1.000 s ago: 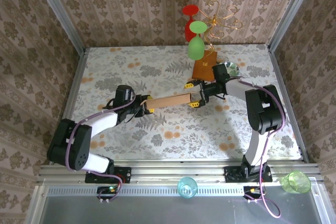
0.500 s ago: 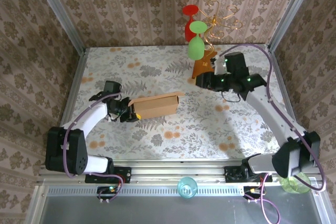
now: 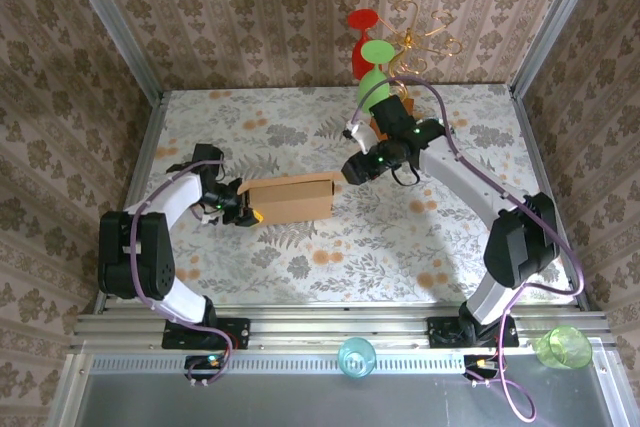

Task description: Fold the paper box

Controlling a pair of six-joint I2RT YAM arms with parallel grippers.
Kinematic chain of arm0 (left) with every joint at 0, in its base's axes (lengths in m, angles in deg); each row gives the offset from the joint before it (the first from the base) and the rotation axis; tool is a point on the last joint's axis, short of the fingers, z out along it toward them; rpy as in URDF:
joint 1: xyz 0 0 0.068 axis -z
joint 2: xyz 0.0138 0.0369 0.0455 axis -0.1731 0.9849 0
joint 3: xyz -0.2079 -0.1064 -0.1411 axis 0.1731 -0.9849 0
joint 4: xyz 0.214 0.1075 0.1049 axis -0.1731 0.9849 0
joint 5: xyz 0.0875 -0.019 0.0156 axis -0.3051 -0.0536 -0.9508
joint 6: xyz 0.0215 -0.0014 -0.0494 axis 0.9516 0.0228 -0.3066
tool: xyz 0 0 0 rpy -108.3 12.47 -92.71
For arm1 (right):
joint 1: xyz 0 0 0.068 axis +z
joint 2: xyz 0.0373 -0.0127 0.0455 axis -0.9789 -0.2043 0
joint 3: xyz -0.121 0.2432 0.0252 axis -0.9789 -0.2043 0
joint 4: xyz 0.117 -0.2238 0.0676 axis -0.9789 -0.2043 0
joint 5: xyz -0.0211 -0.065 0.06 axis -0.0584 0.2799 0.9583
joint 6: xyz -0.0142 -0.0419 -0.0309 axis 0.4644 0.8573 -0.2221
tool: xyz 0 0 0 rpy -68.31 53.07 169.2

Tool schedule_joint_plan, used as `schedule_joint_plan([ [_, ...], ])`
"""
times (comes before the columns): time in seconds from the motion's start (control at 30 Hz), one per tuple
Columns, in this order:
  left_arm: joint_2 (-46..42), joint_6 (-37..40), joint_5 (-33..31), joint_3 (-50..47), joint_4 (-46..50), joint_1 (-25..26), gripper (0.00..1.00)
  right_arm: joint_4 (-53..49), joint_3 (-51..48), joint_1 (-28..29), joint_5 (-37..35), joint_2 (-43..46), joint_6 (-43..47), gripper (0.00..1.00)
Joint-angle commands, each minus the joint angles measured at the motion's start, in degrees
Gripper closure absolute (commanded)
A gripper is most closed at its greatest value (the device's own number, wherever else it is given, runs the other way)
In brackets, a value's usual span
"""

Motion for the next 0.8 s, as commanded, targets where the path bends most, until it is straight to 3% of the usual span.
schedule_joint_plan([
  [0.0, 1.34, 1.88, -4.20, 0.49, 5.53, -0.65, 0.86, -4.70, 3.56, 1.07, 0.32, -1.78, 2.80, 0.53],
  [0.77, 3.08, 0.99, -3.98, 1.19, 4.96, -0.83, 0.89, -6.91, 9.32, 4.57, -1.96, -7.13, 1.98, 0.88],
])
